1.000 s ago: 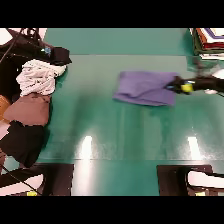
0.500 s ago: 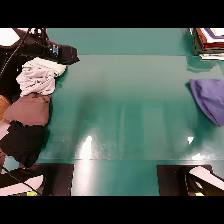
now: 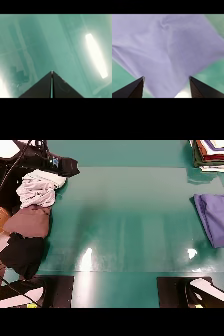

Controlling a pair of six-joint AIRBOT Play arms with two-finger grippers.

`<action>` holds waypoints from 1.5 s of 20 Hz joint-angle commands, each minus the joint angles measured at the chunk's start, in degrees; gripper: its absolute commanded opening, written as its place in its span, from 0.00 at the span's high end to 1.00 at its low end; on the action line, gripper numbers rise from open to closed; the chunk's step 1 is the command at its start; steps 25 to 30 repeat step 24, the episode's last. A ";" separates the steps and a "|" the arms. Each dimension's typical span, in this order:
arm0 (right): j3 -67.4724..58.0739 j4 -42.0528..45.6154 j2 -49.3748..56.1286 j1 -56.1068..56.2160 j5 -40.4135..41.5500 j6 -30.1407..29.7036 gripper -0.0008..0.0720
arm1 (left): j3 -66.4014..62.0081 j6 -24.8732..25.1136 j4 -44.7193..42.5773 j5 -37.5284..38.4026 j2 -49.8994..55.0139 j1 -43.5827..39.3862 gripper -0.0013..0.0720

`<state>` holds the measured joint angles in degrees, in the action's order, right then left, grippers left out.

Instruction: Fold the shirts.

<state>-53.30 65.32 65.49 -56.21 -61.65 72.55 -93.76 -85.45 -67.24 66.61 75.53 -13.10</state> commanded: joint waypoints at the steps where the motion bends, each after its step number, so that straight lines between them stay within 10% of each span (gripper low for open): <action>1: -7.58 10.71 -0.04 -2.34 -8.09 4.44 0.12 | 0.02 0.48 -0.02 2.10 0.04 -0.02 0.95; 7: -9.68 -11.06 -0.33 7.28 -12.22 8.20 0.14 | 0.02 0.35 0.24 1.53 0.02 -0.02 0.95; 14: -7.67 -14.23 -0.28 39.58 -11.19 5.70 0.97 | 0.02 0.35 0.24 -1.62 0.02 -0.02 0.95; 30: -7.67 -14.23 -0.28 52.85 -8.15 5.42 0.97 | 0.02 0.35 0.24 -7.32 0.02 -0.02 0.95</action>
